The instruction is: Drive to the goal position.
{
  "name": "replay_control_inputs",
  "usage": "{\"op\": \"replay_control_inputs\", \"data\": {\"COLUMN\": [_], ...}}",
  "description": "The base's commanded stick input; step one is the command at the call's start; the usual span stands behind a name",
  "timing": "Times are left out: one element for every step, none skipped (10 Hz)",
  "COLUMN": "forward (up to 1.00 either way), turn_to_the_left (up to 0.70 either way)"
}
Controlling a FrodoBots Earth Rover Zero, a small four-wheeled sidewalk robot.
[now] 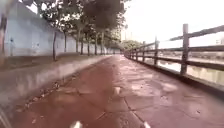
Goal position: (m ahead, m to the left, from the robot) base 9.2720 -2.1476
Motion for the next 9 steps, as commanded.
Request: {"op": "replay_control_inputs", "data": {"forward": [0.7, 0.7, 0.7, 0.7, 0.7, 0.7, 0.7, 0.7, 0.7], "turn_to_the_left": [0.0, 0.0, 0.0, 0.0, 0.0, 0.0, 0.0, 0.0, 0.0]}}
